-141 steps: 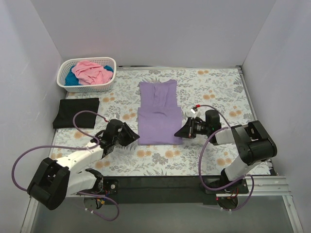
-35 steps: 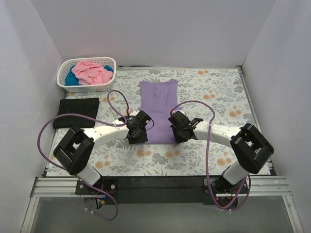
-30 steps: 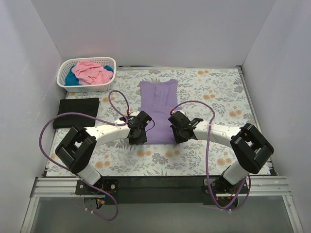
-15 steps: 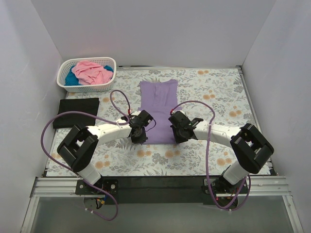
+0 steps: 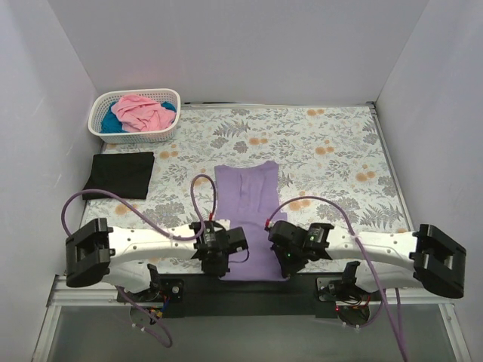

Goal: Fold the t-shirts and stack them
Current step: Fold the tshirt

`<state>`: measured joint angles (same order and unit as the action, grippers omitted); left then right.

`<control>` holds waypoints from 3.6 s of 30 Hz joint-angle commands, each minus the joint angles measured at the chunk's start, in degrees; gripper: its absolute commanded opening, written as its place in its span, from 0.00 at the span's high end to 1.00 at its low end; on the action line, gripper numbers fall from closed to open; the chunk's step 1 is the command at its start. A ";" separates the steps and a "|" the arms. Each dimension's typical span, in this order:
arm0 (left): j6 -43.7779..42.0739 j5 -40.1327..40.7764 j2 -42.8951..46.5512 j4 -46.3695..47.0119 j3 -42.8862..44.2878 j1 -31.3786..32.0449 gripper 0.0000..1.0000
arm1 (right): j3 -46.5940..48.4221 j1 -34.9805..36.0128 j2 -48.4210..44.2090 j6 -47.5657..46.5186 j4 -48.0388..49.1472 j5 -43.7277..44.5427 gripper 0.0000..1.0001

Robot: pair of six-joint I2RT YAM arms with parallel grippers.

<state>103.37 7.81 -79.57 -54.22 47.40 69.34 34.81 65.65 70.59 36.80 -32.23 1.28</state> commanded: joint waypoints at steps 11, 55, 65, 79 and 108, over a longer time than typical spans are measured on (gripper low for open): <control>11.79 0.18 7.41 -13.27 7.52 6.61 1.00 | 9.64 7.22 -5.38 6.10 -20.39 -1.73 0.99; -25.77 -6.15 -19.56 10.88 31.27 -44.29 1.00 | 56.77 -41.83 38.74 -32.67 -15.86 -16.93 0.99; -25.33 -4.92 -23.35 15.45 27.85 -45.43 1.00 | 57.13 -42.79 44.29 -32.93 -11.63 -15.69 0.99; -22.60 0.80 -5.28 28.25 12.50 -45.09 0.46 | 45.63 -42.80 28.31 -28.89 4.76 -15.06 0.63; -14.25 -12.21 -28.18 66.61 6.83 -50.09 0.81 | 37.71 -49.91 52.28 -11.40 51.11 -47.16 0.62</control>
<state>88.60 -4.23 -107.00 11.03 53.28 19.99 71.66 17.19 121.69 22.37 12.53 -44.21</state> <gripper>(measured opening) 0.195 0.383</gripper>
